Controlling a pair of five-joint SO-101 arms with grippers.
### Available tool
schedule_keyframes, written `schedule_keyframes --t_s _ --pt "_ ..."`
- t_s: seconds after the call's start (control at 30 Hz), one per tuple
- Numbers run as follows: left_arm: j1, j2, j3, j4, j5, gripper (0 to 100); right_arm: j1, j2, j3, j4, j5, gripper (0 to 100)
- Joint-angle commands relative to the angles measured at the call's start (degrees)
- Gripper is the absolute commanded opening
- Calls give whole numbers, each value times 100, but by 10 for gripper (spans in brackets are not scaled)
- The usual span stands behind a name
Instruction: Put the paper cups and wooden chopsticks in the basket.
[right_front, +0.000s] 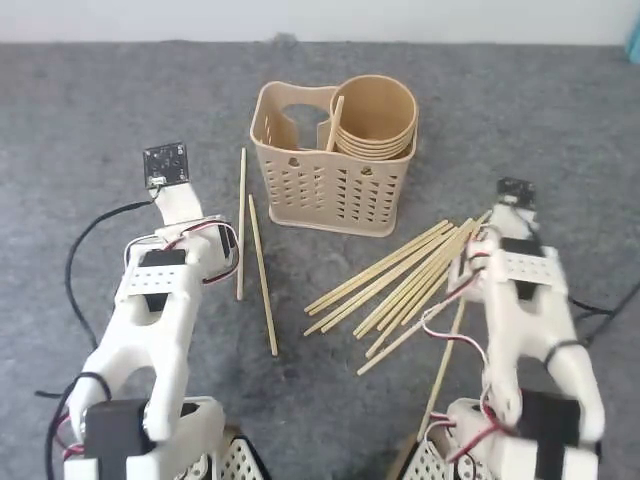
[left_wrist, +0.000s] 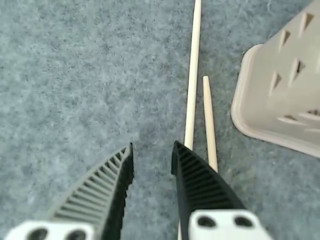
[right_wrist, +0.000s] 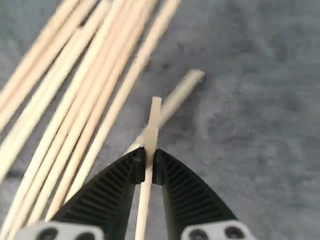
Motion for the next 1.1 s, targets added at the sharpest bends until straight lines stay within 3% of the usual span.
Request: schedule_keyframes --t_s 0.0,0.17,0.33,0.5,0.7,0.93,1.07 --pt "-35 -26 -171 -176 18 123 295 -1376 -510 655 123 8" --pt "-35 -26 -171 -176 18 123 207 -3600 -633 1358 712 8" --pt "-35 -26 -163 -185 18 123 -215 -5895 -598 1385 1486 8" --pt "-35 -26 -163 -185 18 122 -514 -7363 -158 -31 2321 8" --pt "-35 -26 -163 -185 18 122 -593 -7574 870 -2527 2637 8" --pt "-35 -26 -163 -185 18 122 -637 -6791 774 -3591 2576 8" --pt "-35 -26 -163 -185 18 122 -875 -6009 105 -3688 1530 9"
